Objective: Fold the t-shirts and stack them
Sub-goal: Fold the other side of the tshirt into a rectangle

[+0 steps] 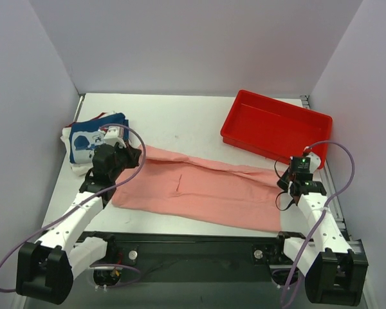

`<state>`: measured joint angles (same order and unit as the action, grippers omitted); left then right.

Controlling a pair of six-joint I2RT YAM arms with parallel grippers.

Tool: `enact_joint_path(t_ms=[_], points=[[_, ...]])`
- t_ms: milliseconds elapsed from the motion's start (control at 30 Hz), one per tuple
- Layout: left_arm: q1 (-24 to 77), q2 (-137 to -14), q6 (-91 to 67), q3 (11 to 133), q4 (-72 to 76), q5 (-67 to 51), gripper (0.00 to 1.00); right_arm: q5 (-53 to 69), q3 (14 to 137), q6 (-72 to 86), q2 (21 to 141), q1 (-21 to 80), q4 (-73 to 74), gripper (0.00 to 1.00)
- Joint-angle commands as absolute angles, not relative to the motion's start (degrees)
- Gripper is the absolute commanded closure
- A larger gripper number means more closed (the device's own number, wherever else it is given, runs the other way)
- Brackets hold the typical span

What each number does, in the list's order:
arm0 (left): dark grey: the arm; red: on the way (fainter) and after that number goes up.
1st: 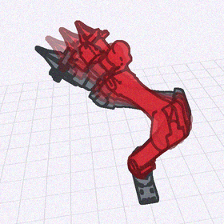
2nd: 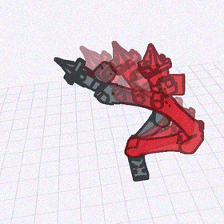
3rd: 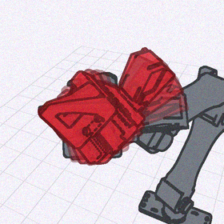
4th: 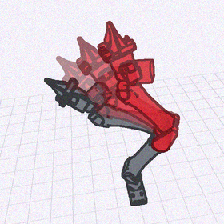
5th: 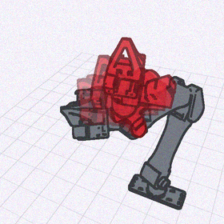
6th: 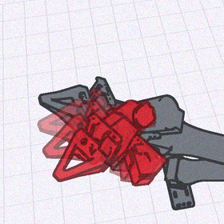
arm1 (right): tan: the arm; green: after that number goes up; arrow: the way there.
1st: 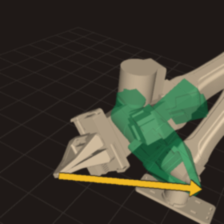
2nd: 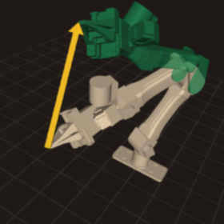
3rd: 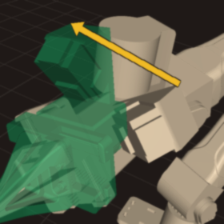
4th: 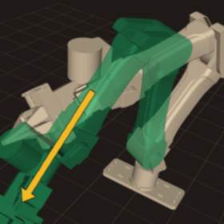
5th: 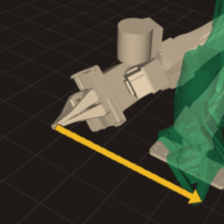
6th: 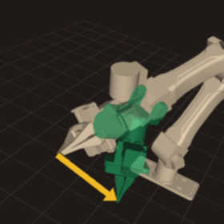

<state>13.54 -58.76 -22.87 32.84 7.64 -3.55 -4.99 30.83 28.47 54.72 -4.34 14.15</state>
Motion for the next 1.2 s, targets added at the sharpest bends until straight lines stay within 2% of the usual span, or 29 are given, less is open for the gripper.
enact_joint_path(t_ms=[0,533,600,633,667,767,867,933,1167], points=[[13.45,-54.41,-23.64,31.38,5.99,-2.11,1.0,-8.96,29.71,29.18,51.77,-3.96,16.0,1.0],[13.45,-37.02,-29.88,23.12,-2.63,3.16,1.0,-8.61,27.16,31.11,44.3,-3.25,19.59,1.0],[13.45,-35.6,-29.97,22.76,-4.03,4.57,1.0,-8.7,27.25,31.2,43.77,-2.99,20.04,0.93],[13.45,-34.64,-30.06,22.68,-4.39,4.83,1.0,-8.7,27.51,31.11,43.33,-2.55,20.82,0.83],[13.45,-34.37,-30.06,22.5,-4.66,4.92,1.0,-8.7,27.68,31.03,42.63,-2.37,21.18,0.64],[13.45,-34.28,-29.62,22.41,-5.71,5.45,1.0,-9.23,28.74,30.33,40.44,-1.67,22.32,0.44],[13.45,-34.72,-29.62,21.8,-5.19,5.54,1.0,-8.88,29.44,29.79,40.34,-1.76,21.98,0.35],[13.45,-35.59,-29.44,21.8,-4.92,5.71,1.0,-8.88,29.71,29.71,41.65,-1.76,20.84,0.33],[13.45,-37.79,-29.27,20.74,-2.2,3.43,1.0,-5.89,31.55,30.67,57.36,-3.51,13.46,0.37]])
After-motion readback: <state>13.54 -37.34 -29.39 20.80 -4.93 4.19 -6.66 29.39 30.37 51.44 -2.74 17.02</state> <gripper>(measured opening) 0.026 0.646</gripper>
